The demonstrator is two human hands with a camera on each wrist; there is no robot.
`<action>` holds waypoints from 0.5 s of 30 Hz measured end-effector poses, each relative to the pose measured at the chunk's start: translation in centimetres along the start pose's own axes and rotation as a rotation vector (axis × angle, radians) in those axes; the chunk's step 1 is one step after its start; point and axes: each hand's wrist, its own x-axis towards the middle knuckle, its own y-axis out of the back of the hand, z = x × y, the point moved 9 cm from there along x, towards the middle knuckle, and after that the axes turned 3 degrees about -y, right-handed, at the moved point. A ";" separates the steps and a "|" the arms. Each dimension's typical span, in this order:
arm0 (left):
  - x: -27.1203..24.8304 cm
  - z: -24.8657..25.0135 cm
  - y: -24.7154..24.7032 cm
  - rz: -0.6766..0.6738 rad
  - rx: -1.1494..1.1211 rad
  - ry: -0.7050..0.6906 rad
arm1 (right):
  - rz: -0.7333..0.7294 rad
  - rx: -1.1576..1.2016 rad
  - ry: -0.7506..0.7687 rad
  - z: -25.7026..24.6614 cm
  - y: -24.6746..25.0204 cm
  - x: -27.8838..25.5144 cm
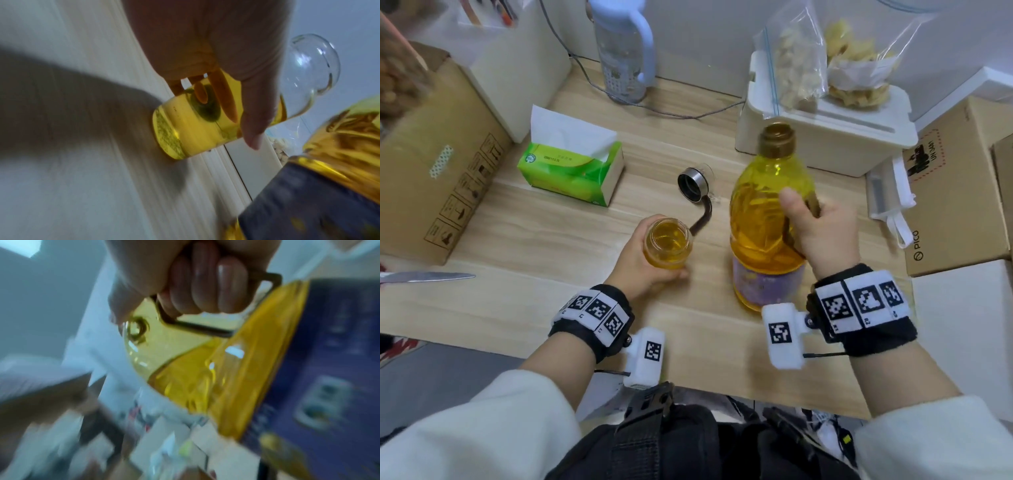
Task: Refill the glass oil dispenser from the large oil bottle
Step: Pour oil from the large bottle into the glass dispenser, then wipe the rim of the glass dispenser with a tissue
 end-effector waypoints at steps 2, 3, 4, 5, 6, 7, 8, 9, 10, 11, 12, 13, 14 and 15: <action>0.4 0.1 0.6 0.020 0.007 0.004 | 0.144 0.210 -0.047 1.4 1.3 0.8; 0.7 0.1 0.9 0.028 0.019 0.004 | 0.192 0.292 -0.055 2.0 1.5 1.1; 1.0 0.2 1.1 0.033 0.032 0.005 | 0.232 0.326 -0.052 2.4 1.6 1.3; 1.3 0.2 1.2 0.037 0.041 0.004 | 0.263 0.333 -0.039 2.6 1.6 1.4; 1.5 0.2 1.3 0.037 0.048 0.002 | 0.283 0.341 -0.021 2.8 1.6 1.5; 1.7 0.3 1.3 0.036 0.052 0.001 | 0.304 0.353 -0.007 3.0 1.6 1.6; 1.9 0.3 1.4 0.039 0.054 0.001 | 0.325 0.365 -0.003 3.2 1.8 1.7; 2.0 0.2 1.5 0.044 0.053 0.004 | 0.345 0.375 -0.004 3.5 1.9 2.0; 2.0 0.2 1.6 0.051 0.049 0.009 | 0.357 0.380 -0.001 3.8 2.2 2.1; 2.1 0.2 1.7 0.059 0.043 0.015 | 0.372 0.385 0.008 4.0 2.4 2.3; 2.1 0.2 1.9 0.070 0.033 0.019 | 0.371 0.402 0.021 3.9 2.4 2.3; 2.2 0.2 1.9 0.079 0.023 0.019 | 0.376 0.441 0.035 4.0 2.4 2.2; 2.2 0.3 2.0 0.085 0.019 0.011 | 0.374 0.494 0.042 3.9 2.4 2.0; 2.4 0.3 2.1 0.086 0.017 0.002 | 0.382 0.539 0.055 3.8 2.5 1.8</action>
